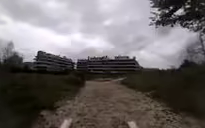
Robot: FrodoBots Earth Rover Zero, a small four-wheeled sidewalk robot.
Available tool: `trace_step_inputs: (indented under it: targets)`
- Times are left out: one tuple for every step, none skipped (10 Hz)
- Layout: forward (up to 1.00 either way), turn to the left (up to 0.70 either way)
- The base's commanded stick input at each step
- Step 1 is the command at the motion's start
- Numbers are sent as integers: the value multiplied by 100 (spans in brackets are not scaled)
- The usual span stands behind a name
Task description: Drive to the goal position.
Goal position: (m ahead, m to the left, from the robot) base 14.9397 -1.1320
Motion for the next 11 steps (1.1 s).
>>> trace_step_inputs:
  targets:
    - [70, 0]
    - [70, 0]
    - [70, 0]
    - [70, 0]
    - [70, -30]
    - [70, -35]
    - [70, -23]
    - [70, -6]
    - [70, 0]
    - [70, 0]
    - [70, 0]
